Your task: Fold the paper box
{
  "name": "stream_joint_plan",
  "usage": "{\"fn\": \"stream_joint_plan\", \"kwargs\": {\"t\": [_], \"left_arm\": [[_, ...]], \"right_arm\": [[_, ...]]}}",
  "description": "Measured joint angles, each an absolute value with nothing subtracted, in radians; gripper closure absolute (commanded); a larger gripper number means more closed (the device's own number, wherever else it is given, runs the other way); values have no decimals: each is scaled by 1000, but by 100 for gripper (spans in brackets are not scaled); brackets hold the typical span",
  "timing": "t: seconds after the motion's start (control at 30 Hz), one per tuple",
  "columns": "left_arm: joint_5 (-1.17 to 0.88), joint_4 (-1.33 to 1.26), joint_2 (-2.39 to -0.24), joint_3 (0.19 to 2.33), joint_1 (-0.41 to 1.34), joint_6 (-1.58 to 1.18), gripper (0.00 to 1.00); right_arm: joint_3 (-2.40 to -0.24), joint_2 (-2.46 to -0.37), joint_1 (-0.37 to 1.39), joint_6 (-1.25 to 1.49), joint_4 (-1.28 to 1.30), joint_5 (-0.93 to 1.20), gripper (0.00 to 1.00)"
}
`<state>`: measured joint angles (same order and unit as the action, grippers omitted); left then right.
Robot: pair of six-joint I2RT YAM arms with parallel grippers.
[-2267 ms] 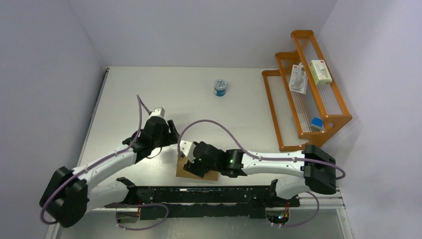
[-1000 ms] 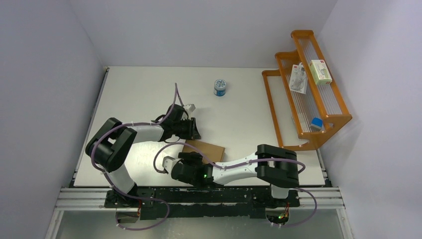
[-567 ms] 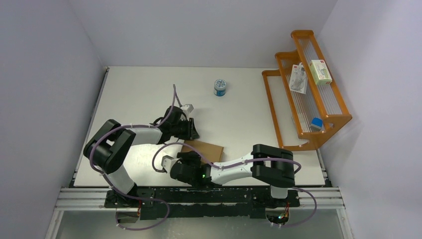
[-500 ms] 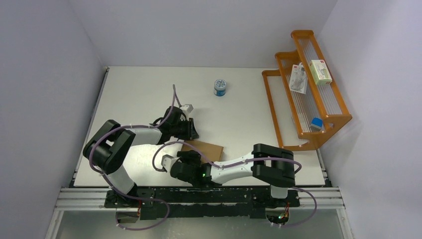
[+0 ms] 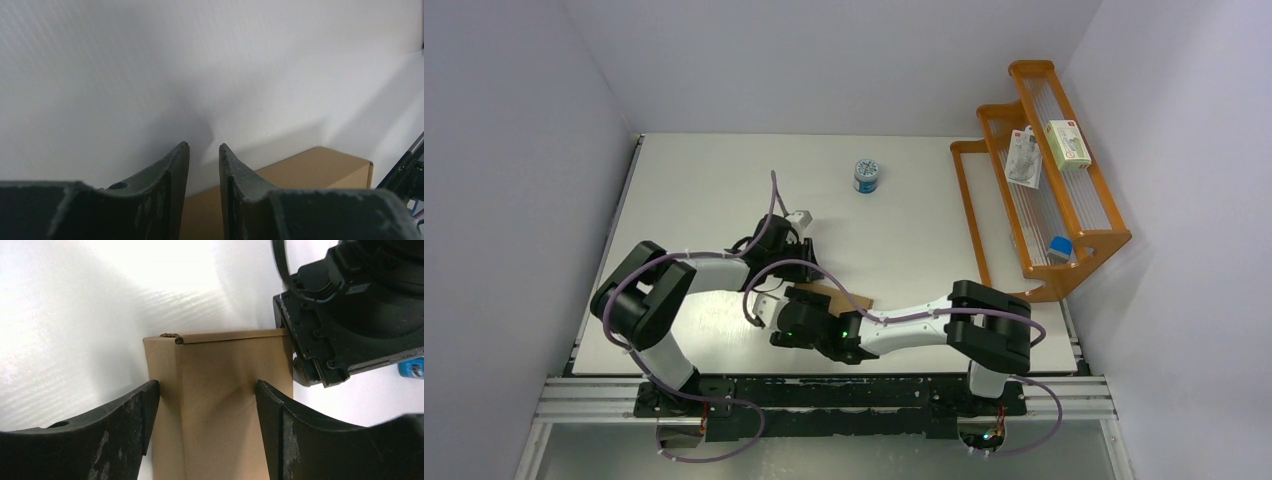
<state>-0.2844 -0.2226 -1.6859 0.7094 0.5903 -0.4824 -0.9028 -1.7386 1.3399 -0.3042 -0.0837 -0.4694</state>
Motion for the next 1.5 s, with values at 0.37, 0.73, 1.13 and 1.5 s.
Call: {"fn": "stream_joint_plan", "kwargs": {"t": [0.37, 0.73, 1.13, 1.5], "left_arm": [[-280, -181, -1624, 672, 579, -514, 60], [-100, 48, -1306, 619, 568, -542, 49], [-26, 163, -1053, 452, 568, -634, 47], [46, 227, -853, 367, 568, -692, 45]], "right_arm": [[-889, -1705, 1332, -268, -120, -398, 25], [-867, -1470, 1300, -126, 5, -377, 23], [-847, -1509, 1258, -22, 117, -352, 23], [-893, -1576, 1199, -45, 68, -308, 24]]}}
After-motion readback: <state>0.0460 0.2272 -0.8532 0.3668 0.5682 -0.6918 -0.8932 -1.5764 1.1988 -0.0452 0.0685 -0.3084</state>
